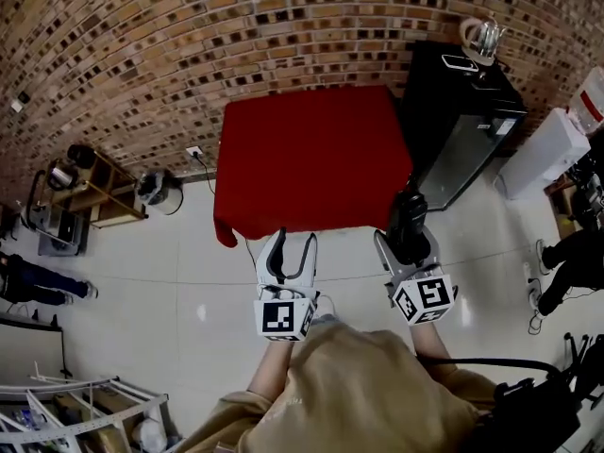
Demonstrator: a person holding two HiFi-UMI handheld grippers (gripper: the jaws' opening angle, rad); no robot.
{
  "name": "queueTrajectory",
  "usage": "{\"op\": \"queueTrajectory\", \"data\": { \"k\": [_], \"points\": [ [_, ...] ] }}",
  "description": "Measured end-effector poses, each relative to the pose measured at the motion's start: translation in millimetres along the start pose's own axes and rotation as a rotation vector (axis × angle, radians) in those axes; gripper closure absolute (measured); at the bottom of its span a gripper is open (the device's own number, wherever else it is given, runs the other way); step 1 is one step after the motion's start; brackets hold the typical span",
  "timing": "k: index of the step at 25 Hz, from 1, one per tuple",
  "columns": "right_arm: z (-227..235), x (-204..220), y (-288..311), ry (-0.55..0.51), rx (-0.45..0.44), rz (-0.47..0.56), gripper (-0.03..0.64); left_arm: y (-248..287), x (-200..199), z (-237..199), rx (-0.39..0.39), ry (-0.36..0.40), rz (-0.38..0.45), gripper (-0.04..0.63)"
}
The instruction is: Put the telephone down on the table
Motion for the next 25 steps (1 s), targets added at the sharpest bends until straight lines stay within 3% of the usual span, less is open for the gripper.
{"op": "queueTrajectory", "data": {
  "k": [5, 14, 19, 25],
  "points": [
    [-6, 25, 82, 0.028, 0.026, -0.030, 0.308, 34, 20, -86, -0.006, 0.000, -0.006, 0.394],
    [22, 121, 234, 0.086, 0.003, -0.151, 0.307, 111, 111, -202, -0.074, -0.031, -0.050, 0.394],
    [54, 202, 338, 0.111, -0.043, -0.269, 0.307, 176, 163, -244, -0.089, -0.043, -0.098, 0.394],
    [65, 316, 469, 0.130, -0.164, -0.480, 0.307, 237, 226, -303, -0.154, -0.062, -0.181, 0.394]
  ]
}}
Point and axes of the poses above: the fingertips, and each gripper's own axes: y forward along the fingers, z to its right, x out of its underside, the point moved 4 cm from there along -y, backward along the fingers, and after that the axes turned 6 degrees about x, right-handed, at the moved point
